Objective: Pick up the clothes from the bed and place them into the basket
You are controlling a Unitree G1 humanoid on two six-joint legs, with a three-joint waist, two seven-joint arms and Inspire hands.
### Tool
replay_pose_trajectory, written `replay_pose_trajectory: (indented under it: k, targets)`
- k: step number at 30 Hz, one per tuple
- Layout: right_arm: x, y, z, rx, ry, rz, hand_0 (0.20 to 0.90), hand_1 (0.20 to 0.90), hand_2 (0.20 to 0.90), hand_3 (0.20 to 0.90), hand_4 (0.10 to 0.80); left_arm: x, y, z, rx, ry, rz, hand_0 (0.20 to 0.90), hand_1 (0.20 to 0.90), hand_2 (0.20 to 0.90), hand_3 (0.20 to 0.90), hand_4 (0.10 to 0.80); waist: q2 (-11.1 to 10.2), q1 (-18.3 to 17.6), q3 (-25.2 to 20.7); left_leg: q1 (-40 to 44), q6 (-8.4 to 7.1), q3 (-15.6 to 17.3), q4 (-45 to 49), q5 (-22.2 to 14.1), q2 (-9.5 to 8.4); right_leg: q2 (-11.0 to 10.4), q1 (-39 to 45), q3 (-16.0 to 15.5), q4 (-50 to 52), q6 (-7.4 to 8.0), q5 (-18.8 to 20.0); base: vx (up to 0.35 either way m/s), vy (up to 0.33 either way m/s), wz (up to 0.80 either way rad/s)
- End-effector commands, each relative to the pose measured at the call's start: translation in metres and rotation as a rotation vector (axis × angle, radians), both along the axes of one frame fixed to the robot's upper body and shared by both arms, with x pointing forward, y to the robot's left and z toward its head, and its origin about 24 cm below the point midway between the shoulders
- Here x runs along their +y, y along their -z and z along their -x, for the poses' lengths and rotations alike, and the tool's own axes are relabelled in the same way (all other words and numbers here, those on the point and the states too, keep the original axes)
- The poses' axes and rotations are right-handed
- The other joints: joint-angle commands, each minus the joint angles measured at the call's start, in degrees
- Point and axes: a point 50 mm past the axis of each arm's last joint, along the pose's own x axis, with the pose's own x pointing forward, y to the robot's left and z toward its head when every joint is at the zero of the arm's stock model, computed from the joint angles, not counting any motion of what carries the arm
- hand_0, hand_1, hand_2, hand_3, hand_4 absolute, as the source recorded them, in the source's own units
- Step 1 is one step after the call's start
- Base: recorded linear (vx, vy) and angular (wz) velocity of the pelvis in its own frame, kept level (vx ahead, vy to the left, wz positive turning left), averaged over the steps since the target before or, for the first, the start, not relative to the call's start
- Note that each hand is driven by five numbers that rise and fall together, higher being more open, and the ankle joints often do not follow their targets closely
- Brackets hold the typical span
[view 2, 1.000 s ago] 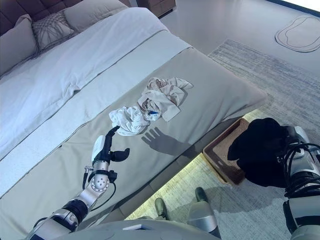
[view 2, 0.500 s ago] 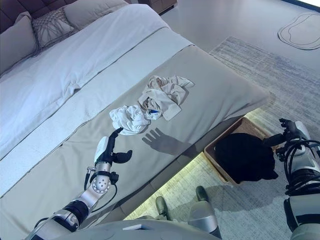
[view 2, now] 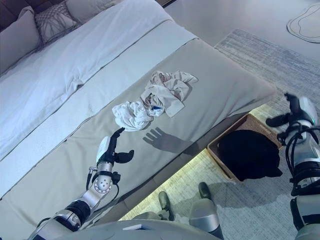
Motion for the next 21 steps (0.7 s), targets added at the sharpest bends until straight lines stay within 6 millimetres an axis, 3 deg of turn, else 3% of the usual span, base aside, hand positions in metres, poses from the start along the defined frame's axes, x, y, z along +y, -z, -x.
replay_pose_trajectory:
  k: [1,7,14,21]
  targets:
    - [0.041,-0.092,-0.033,-0.298,-0.153,0.292,0.9,0.9,0.9,0.9,0.8,0.009,-0.035,-0.027,-0.216,-0.034,0.034,0.9,0.9,0.9,0.9,0.8,-5.35,3.78,-1.97,1.69,-0.67,-3.27,0.11,-4.72,-1.16,-0.42,-4.96,-0.42,7.29,-0.29,-0.42,-0.094,0.073,0.19]
    - [0.083,-0.14,-0.058,-0.343,-0.237,0.429,0.9,0.9,0.9,0.9,0.8,-0.003,-0.06,-0.043,-0.343,0.001,0.082,0.9,0.9,0.9,0.9,0.8,-4.77,7.56,2.46,-2.77,-0.2,-5.66,0.29,-3.28,-2.53,-0.74,-8.3,-2.98,8.5,-1.04,-0.79,-0.15,0.046,0.25]
    - [0.122,-0.159,-0.082,-0.319,-0.291,0.482,0.9,0.9,0.9,0.9,0.8,-0.016,-0.066,-0.05,-0.377,0.033,0.096,0.9,0.9,0.9,0.9,0.8,-3.32,10.68,5.88,-5.88,0.31,-8.31,0.26,-1.72,-3.91,-1.19,-10.39,-5.83,10.14,-1.85,-1.65,-0.055,0.073,0.25]
    - [0.145,-0.183,-0.093,-0.291,-0.273,0.562,0.9,0.9,0.9,0.9,0.8,-0.023,-0.072,-0.053,-0.393,0.087,0.15,0.9,0.9,0.9,0.9,0.8,-1.84,13.87,8.83,-9.33,0.57,-9.86,1.54,-0.7,-5.12,-2.43,-13.47,-8.04,12.73,-2.14,-2.3,-0.032,0.066,0.21]
